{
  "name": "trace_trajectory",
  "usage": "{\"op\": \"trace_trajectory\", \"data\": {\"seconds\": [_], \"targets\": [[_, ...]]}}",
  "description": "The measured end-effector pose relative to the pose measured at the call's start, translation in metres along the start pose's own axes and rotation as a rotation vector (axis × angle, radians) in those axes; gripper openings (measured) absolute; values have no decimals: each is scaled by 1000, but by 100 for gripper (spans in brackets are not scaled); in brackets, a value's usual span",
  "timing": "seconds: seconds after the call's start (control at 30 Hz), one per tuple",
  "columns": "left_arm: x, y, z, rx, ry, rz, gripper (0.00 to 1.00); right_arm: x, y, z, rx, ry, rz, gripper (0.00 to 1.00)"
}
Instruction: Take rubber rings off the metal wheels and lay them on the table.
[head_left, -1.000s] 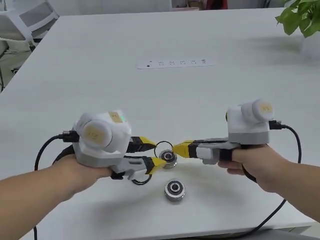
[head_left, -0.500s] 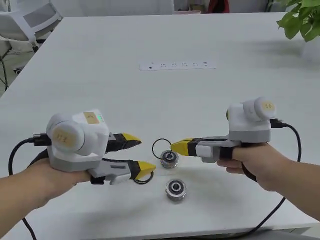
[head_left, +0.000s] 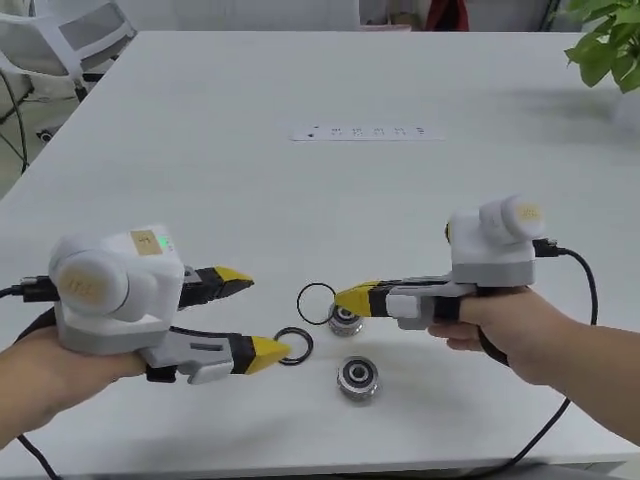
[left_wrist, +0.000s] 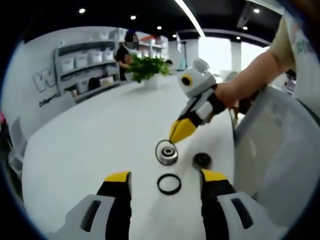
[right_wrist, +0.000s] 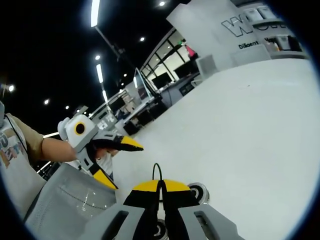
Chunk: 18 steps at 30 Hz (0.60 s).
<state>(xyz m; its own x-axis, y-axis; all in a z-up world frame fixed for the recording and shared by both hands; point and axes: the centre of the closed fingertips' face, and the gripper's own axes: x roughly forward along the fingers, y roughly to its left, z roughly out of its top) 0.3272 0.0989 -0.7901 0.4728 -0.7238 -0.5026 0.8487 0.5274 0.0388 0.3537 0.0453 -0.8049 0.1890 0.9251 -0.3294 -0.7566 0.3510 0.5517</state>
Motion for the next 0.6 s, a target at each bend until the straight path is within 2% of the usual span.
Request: {"op": "trace_trajectory", "data": {"seconds": [0.33, 0.6], "targets": [[-14, 7, -12, -32, 8, 29, 59, 15, 5, -7, 14, 41, 18, 0], [-20, 9, -19, -48, 11, 47, 59, 25, 6, -20, 22, 91, 18, 0]]}}
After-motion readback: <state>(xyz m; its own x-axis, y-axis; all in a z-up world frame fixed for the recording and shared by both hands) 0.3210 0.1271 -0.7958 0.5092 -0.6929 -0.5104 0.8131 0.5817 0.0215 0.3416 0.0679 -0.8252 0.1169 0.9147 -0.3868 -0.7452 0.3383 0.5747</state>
